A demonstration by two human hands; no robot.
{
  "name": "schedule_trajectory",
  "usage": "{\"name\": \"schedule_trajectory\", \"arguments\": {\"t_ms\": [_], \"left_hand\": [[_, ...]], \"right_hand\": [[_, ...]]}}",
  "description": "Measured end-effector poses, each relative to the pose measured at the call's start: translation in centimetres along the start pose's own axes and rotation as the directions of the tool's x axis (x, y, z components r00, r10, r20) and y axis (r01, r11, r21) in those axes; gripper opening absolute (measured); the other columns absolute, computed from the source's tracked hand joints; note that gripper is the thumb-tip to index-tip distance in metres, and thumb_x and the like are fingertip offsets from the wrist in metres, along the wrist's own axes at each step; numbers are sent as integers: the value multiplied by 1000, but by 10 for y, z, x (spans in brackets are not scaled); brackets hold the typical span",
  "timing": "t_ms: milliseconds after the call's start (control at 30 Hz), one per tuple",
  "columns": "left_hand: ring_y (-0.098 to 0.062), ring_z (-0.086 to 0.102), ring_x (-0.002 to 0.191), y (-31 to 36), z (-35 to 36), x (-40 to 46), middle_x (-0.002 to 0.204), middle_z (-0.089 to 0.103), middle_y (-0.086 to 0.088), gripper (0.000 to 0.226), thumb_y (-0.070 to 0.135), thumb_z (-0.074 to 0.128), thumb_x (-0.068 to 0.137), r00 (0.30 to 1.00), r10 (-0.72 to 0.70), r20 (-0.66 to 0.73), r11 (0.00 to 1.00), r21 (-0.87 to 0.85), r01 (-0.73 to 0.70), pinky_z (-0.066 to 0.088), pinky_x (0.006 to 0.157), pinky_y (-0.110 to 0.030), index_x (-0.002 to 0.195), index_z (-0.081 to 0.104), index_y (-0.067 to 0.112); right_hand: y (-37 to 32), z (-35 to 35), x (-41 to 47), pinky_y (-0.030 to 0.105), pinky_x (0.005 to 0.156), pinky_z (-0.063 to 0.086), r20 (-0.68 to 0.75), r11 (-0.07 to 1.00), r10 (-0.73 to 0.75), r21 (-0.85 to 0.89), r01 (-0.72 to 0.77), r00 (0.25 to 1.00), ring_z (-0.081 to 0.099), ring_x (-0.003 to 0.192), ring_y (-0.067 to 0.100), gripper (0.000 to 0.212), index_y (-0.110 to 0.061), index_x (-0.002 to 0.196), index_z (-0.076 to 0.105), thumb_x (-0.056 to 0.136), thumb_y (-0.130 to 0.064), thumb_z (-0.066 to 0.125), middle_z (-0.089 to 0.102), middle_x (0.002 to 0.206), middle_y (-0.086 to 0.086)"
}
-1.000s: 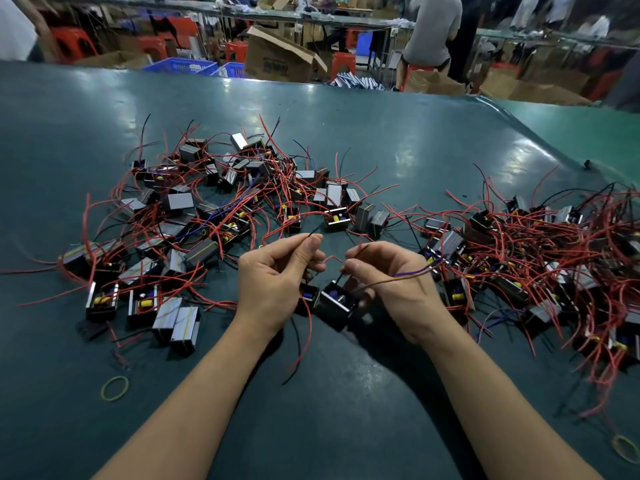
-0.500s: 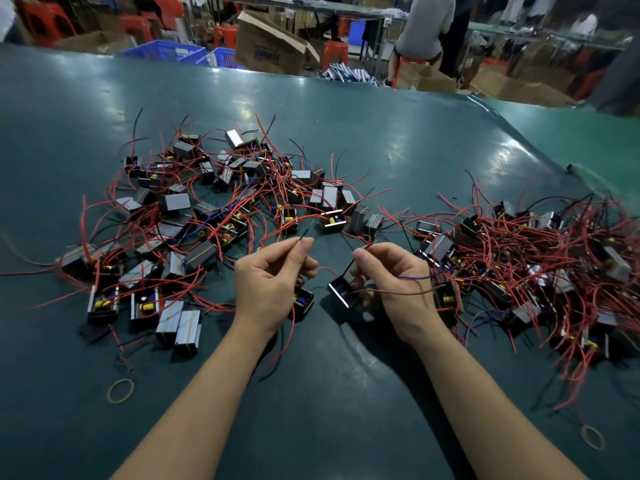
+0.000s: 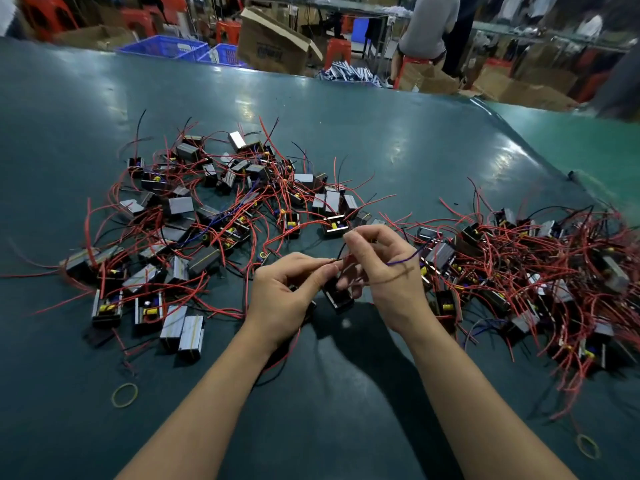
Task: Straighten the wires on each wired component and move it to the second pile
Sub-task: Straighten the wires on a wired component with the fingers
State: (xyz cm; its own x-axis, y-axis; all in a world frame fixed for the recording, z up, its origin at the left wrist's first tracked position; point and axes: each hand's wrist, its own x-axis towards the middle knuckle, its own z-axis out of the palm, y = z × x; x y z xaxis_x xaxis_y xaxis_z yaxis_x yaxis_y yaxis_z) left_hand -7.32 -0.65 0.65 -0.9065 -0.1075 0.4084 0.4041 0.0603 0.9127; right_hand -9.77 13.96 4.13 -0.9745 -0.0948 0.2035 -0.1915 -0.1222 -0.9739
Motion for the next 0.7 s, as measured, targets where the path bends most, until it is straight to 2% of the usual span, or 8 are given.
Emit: {"name": "schedule_trajectory", "arguments": {"t_ms": [67, 200, 267, 433, 567, 700], "left_hand": [[-18, 69, 79, -1, 0, 0, 83, 74, -2, 11, 16, 74, 82, 1000, -9, 7, 1000, 10, 9, 55, 74, -35, 92, 78, 14], [-9, 67, 69, -1, 2, -1, 73, 73, -1, 7, 8, 72, 85, 998, -60, -16, 998, -27, 59, 51, 69, -21, 88, 77, 9], [-9, 66, 69, 0, 2, -1, 73, 73, -2, 8, 7, 69, 87, 998, -59, -14, 998, -20, 59, 50, 69, -20, 87, 77, 6], [-15, 69, 79, 0, 2, -2, 84, 73, -8, 8, 5, 70, 85, 1000, -11, 17, 1000, 20, 11, 52, 73, -24, 88, 77, 4], [-16, 72, 88, -3, 1, -3, 92, 76, -2, 12, 3, 73, 83, 996, -13, 83, 999, 39, 10, 55, 79, -26, 94, 77, 7], [-12, 72, 87, -4, 1, -3, 92, 76, 1, 18, 2, 74, 83, 998, -21, 61, 998, 53, 18, 53, 80, -22, 99, 76, 9]], "right_hand": [[4, -2, -1, 22, 39, 43, -25, 1000, 8, 30, -8, 1000, 61, 43, 24, 9, -16, 88, 62, 95, -13, 61, 66, 64, 15], [12, -6, -9, 21, 42, 43, -54, 995, 60, 86, -55, 997, 59, 42, 22, 3, -13, 92, 61, 94, -11, 61, 68, 65, 15], [17, -6, -17, 21, 43, 45, -45, 991, 89, 101, -84, 995, 58, 42, 23, 3, -12, 93, 60, 94, -9, 62, 68, 66, 17], [19, -3, -30, 24, 46, 49, 16, 978, 138, 159, -138, 990, 60, 45, 21, 11, -13, 91, 54, 94, -4, 60, 69, 66, 14], [18, -5, -31, 26, 46, 52, -8, 992, 74, 102, -73, 997, 65, 58, 17, 10, -8, 91, 54, 92, 0, 59, 68, 70, 5], [17, -7, -30, 23, 44, 50, -12, 975, 140, 177, -136, 990, 69, 66, 19, 7, -7, 92, 60, 86, -10, 64, 69, 74, 7]]}}
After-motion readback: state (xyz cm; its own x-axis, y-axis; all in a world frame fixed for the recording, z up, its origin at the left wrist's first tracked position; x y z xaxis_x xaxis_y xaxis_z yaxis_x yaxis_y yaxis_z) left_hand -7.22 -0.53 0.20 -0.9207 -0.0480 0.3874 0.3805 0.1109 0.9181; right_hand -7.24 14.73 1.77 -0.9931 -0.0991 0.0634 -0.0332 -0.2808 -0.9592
